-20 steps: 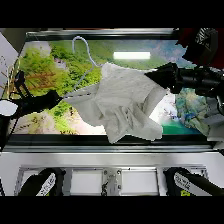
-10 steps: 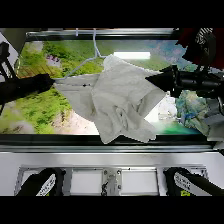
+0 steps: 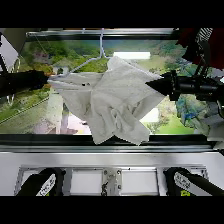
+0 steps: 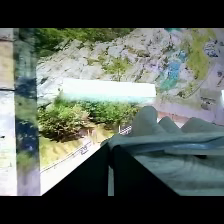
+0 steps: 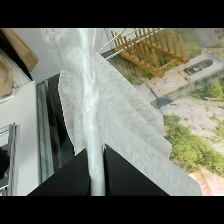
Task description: Fold the clothes and pants, and hang the long-sleeved shirts on hangers.
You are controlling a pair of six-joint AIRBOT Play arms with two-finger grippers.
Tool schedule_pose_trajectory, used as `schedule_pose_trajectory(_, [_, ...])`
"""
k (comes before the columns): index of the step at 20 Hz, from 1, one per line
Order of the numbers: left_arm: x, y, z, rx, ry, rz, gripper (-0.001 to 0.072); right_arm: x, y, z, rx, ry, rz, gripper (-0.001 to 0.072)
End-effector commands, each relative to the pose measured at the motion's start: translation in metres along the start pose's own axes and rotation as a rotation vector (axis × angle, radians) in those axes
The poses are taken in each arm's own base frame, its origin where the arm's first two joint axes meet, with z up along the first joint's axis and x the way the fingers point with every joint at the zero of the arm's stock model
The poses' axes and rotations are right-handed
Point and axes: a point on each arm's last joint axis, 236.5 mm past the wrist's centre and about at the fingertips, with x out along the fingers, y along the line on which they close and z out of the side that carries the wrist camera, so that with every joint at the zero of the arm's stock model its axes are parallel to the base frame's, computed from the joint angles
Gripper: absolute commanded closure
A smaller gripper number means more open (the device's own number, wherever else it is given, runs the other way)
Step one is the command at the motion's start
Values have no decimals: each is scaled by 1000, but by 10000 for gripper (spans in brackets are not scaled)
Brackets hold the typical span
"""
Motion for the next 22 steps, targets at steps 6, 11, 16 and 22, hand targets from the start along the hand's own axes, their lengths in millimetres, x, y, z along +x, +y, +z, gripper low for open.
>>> schedule_pose_trajectory(6, [11, 18, 12, -25, 24, 34, 685, -6, -5, -2, -1, 11, -29, 697])
schedule_pose_trajectory(11, [0, -49, 30, 102, -7, -79, 684, 12, 9, -6, -11, 29, 24, 697])
schedule_pose_trajectory(16, [-11, -89, 18, 178, 29, -153, 684, 21, 3, -6, -9, 23, -4, 697])
schedule_pose_trajectory(22, [-42, -149, 25, 281, -31, -272, 684, 44, 19, 22, 6, -91, 44, 697])
